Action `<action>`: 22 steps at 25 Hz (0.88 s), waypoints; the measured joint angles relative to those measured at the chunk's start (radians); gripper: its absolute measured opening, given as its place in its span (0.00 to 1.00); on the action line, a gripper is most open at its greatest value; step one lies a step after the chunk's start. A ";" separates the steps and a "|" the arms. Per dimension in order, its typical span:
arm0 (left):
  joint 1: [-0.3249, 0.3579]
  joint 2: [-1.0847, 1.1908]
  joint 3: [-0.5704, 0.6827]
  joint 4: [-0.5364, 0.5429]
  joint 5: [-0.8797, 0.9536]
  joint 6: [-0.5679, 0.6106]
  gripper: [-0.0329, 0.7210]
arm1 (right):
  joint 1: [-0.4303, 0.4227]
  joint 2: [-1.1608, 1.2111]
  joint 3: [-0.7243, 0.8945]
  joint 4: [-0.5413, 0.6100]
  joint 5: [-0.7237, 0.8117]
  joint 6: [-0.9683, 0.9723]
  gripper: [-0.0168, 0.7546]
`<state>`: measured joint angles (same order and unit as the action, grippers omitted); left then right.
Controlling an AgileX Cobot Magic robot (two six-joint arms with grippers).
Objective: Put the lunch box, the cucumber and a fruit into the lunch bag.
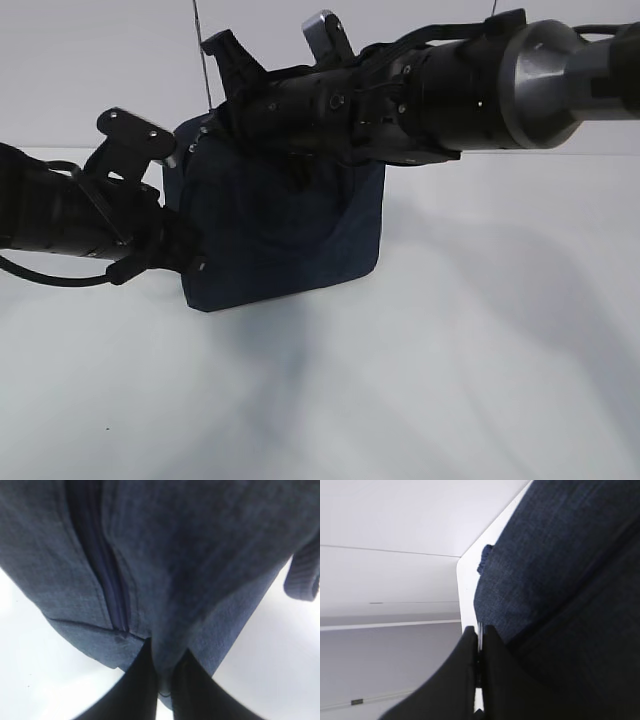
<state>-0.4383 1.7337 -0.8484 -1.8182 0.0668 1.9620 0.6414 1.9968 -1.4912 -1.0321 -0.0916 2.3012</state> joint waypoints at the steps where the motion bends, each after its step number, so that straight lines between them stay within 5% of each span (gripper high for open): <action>1: 0.000 0.000 0.000 0.000 -0.002 0.000 0.06 | 0.000 0.000 0.000 0.000 0.002 0.015 0.05; 22: -0.001 -0.002 -0.002 0.000 -0.076 0.002 0.06 | 0.000 0.000 0.000 0.004 -0.007 0.387 0.05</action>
<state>-0.4397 1.7319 -0.8503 -1.8182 -0.0089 1.9637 0.6414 1.9968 -1.4912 -1.0283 -0.0983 2.6882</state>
